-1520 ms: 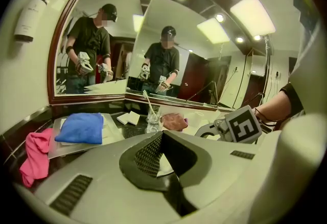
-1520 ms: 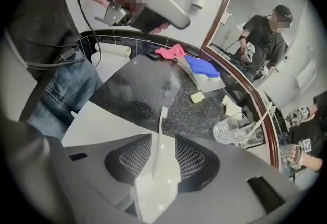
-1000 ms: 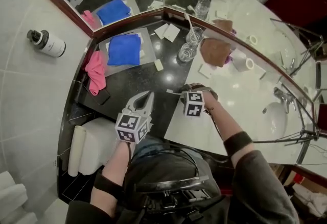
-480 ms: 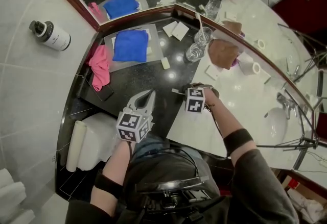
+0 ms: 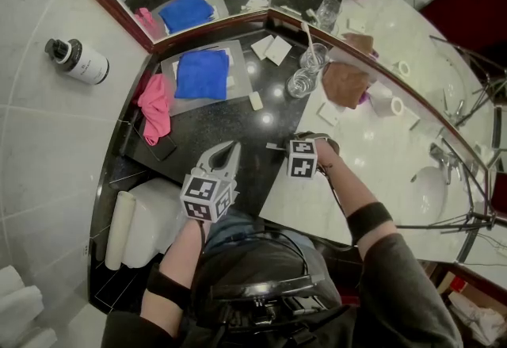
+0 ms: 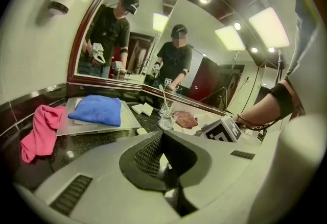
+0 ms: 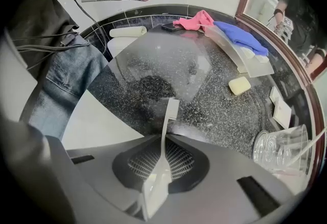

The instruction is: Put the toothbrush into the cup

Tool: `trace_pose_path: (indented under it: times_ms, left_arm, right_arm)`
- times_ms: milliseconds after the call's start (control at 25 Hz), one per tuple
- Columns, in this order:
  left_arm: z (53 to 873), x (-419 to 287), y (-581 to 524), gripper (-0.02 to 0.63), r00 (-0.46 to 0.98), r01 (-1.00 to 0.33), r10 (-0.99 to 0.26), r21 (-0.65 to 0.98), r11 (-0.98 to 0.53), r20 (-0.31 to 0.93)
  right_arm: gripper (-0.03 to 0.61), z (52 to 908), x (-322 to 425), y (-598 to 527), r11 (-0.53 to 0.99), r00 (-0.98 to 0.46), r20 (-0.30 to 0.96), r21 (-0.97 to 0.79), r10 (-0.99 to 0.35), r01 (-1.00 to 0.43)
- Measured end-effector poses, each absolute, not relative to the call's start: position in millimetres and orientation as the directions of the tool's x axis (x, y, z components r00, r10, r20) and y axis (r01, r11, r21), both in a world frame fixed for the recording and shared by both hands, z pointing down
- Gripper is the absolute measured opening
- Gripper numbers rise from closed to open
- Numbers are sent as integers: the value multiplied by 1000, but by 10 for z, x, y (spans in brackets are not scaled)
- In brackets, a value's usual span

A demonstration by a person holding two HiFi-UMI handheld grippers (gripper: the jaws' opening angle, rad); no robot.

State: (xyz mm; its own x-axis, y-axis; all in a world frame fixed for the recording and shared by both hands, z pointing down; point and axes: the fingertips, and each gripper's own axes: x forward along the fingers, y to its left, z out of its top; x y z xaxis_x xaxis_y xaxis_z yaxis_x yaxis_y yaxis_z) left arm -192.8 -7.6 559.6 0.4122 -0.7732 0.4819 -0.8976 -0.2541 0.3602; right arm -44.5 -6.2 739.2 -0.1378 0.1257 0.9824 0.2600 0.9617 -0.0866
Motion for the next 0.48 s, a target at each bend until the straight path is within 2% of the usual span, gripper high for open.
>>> trace_pose_path:
  times_ms: [240,480]
  left_arm:
    - [5605,-1918,-106,2,399,-905,-782,345,-250,479]
    - [5503,-1800,-144,2,410,-903,-777,333,-272,478]
  right_arm:
    - [46,7221,-444,-178,972,-185,978,-49,94,232]
    - [46,6844,-469,-335,986,-292,956,16,34,167]
